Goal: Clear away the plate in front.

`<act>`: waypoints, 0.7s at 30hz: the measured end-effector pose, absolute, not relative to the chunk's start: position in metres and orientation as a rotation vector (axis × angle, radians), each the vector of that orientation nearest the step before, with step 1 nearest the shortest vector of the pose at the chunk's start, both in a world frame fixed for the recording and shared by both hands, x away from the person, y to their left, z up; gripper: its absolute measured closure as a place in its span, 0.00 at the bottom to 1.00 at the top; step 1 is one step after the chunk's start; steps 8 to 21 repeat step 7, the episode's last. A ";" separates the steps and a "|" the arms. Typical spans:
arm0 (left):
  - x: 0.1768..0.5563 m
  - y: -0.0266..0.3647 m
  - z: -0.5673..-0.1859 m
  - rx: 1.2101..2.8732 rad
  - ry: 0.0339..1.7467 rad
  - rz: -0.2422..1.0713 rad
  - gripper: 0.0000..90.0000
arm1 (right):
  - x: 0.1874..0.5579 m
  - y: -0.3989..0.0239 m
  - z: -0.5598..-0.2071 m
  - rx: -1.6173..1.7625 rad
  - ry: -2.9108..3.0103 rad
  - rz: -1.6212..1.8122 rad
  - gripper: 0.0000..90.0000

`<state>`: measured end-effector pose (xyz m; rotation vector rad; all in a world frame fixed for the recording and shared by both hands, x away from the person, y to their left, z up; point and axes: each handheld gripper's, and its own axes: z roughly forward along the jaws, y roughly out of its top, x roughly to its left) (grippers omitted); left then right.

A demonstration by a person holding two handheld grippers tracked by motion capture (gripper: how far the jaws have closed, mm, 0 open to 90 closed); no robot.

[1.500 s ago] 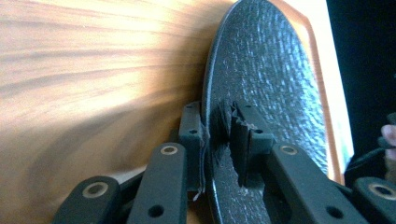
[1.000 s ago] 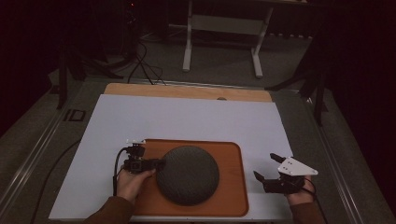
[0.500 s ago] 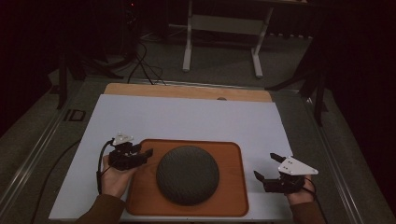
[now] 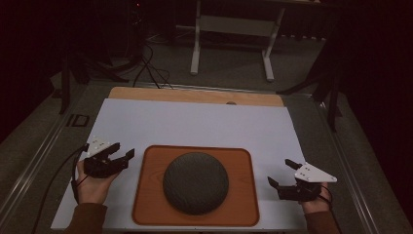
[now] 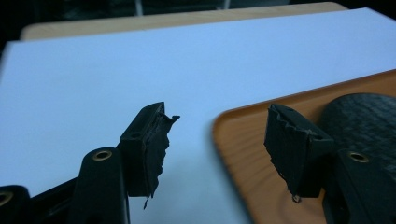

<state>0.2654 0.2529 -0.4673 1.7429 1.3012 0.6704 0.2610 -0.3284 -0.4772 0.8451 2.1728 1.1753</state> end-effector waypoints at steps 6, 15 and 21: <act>0.257 0.269 -0.466 1.691 1.323 0.698 0.44 | 0.258 -0.334 -0.475 0.866 2.146 1.187 0.13; 0.256 0.271 -0.466 1.680 1.327 0.702 0.44 | 0.257 -0.335 -0.475 0.872 2.138 1.195 0.13; 0.256 0.271 -0.466 1.680 1.327 0.702 0.44 | 0.257 -0.335 -0.475 0.872 2.138 1.195 0.13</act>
